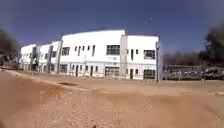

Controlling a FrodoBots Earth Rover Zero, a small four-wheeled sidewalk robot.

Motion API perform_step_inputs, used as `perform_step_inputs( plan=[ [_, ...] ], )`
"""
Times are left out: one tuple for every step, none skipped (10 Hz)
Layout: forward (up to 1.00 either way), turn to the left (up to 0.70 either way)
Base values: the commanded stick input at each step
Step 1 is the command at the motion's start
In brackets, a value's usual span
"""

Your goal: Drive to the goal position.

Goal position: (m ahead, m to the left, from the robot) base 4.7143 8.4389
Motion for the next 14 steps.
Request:
perform_step_inputs(
  plan=[
    [1.0,-0.4],
    [1.0,-0.4],
    [1.0,0.0],
    [1.0,0.0],
    [1.0,0.0],
    [1.0,0.0],
    [1.0,0.0],
    [1.0,0.0],
    [1.0,0.0],
    [1.0,0.0],
    [1.0,0.0],
    [1.0,0.0],
    [1.0,0.0],
    [1.0,0.0]
  ],
)
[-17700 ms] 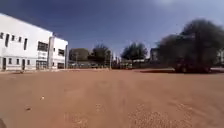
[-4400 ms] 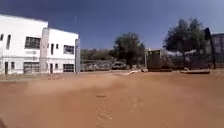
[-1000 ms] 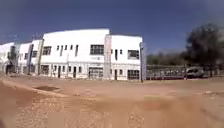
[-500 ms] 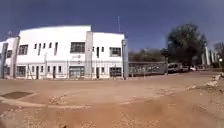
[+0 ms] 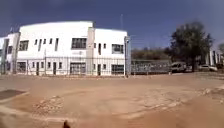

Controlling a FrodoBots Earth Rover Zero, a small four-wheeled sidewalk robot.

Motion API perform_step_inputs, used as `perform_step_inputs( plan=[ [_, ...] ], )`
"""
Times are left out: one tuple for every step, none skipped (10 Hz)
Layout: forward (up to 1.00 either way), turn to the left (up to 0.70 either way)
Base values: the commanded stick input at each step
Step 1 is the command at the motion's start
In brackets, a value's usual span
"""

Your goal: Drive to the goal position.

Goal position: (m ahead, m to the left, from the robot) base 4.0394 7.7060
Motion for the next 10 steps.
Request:
perform_step_inputs(
  plan=[
    [1.0,0.28],
    [1.0,0.31],
    [1.0,0.33],
    [1.0,0.3],
    [1.0,0.27],
    [1.0,0.0],
    [1.0,0.0],
    [1.0,0.19],
    [1.0,0.37],
    [1.0,0.4]
  ],
)
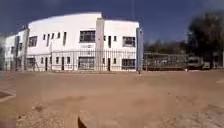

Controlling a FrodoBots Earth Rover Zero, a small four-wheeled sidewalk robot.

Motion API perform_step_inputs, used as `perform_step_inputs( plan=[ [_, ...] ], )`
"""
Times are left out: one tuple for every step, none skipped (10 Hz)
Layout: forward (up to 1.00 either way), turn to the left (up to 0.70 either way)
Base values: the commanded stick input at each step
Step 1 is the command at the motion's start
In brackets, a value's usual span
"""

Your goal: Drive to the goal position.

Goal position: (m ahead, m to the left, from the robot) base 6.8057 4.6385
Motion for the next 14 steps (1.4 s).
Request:
perform_step_inputs(
  plan=[
    [1.0,0.4],
    [1.0,0.4],
    [1.0,0.4],
    [1.0,0.4],
    [1.0,0.4],
    [1.0,0.38],
    [1.0,0.3],
    [1.0,0.0],
    [1.0,0.0],
    [1.0,0.0],
    [1.0,0.0],
    [1.0,0.0],
    [1.0,0.0],
    [1.0,0.0]
  ],
)
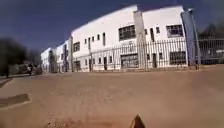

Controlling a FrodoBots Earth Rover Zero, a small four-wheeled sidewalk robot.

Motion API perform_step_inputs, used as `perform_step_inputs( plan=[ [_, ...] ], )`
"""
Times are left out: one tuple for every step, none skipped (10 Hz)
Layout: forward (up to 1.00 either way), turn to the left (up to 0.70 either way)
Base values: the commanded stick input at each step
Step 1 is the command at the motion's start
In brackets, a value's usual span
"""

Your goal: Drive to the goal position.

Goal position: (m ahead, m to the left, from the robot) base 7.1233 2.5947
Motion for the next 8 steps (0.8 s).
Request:
perform_step_inputs(
  plan=[
    [1.0,0.24],
    [1.0,0.39],
    [1.0,0.4],
    [1.0,0.4],
    [1.0,0.4],
    [1.0,0.4],
    [1.0,0.4],
    [1.0,0.4]
  ],
)
